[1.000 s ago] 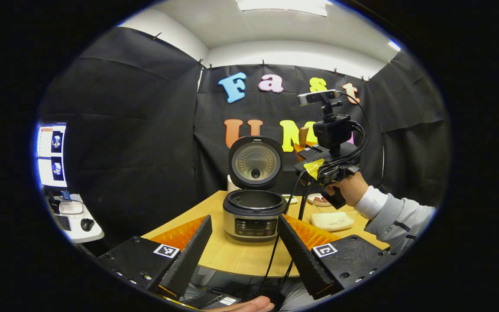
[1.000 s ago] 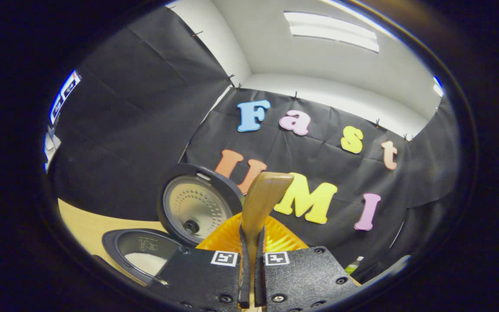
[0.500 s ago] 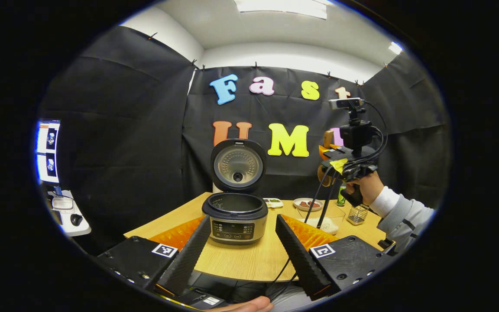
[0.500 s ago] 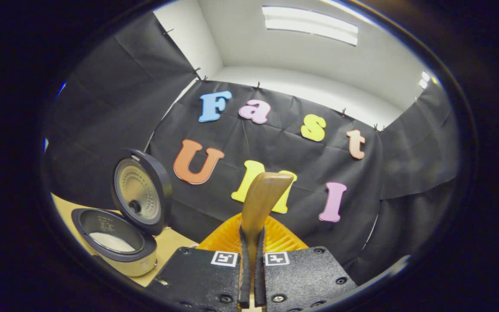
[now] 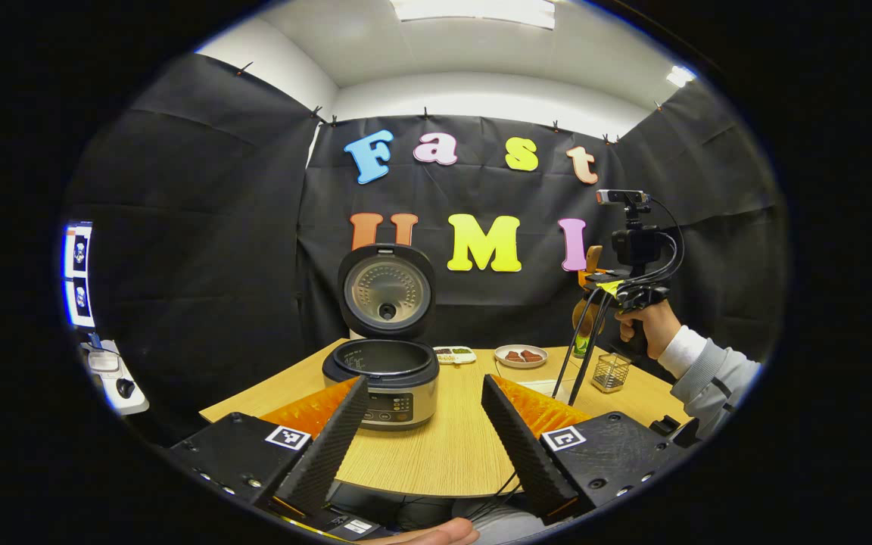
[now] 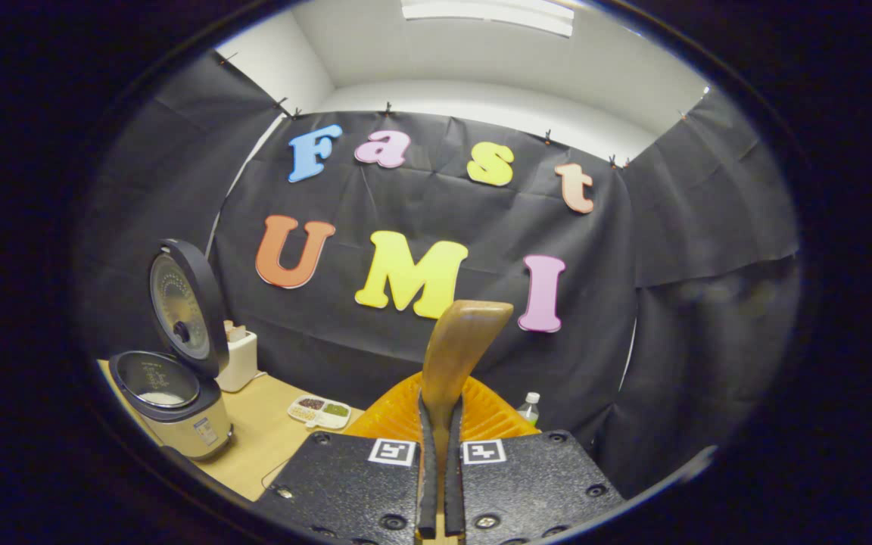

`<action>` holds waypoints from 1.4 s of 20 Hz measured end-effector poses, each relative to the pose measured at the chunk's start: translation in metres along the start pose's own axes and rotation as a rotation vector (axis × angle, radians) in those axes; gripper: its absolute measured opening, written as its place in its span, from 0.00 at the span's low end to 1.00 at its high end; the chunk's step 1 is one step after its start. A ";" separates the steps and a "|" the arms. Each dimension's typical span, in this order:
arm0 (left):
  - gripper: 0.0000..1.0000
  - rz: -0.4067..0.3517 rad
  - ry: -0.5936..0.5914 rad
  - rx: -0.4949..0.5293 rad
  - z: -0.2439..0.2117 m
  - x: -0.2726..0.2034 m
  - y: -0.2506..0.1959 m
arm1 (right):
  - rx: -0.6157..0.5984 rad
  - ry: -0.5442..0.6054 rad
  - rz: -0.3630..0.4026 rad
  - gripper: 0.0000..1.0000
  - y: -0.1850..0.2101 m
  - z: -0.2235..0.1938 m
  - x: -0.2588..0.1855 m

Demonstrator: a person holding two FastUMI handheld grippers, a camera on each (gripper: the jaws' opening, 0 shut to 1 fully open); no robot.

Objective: Close the left gripper, press the button to open the rice cooker; take a wooden spoon from the chopstick holder with the right hand, scoop a spoonful of rice and pour it into the rice cooker, then put the wooden spoon back into the chopstick holder.

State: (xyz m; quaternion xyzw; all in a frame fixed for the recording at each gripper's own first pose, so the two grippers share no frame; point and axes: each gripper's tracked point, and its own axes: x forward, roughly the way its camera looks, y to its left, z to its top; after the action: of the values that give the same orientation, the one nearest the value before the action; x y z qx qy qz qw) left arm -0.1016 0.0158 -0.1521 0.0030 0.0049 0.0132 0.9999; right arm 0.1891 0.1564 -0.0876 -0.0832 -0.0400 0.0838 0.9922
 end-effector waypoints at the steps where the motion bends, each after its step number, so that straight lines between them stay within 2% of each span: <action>1: 0.95 -0.005 0.003 0.003 0.000 0.002 -0.003 | 0.017 0.026 -0.010 0.10 -0.010 -0.009 0.004; 7: 0.95 -0.019 0.012 0.016 -0.005 0.005 -0.011 | 0.044 0.102 -0.066 0.09 -0.061 -0.052 0.022; 15: 0.96 0.010 0.042 0.001 -0.022 0.018 0.004 | 0.013 0.124 -0.126 0.09 -0.119 -0.079 0.046; 20: 0.96 -0.009 0.061 0.027 -0.030 0.030 -0.005 | 0.009 0.121 -0.164 0.10 -0.142 -0.109 0.058; 23: 0.96 -0.028 0.075 0.029 -0.037 0.035 -0.015 | 0.050 0.118 -0.155 0.10 -0.147 -0.129 0.066; 28: 0.96 -0.032 0.103 0.045 -0.047 0.041 -0.021 | 0.151 0.218 -0.136 0.10 -0.148 -0.186 0.078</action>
State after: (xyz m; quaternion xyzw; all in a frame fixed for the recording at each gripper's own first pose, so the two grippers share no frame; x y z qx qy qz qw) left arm -0.0604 -0.0041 -0.1999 0.0247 0.0566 -0.0027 0.9981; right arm 0.3065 -0.0038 -0.2394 -0.0138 0.0690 0.0094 0.9975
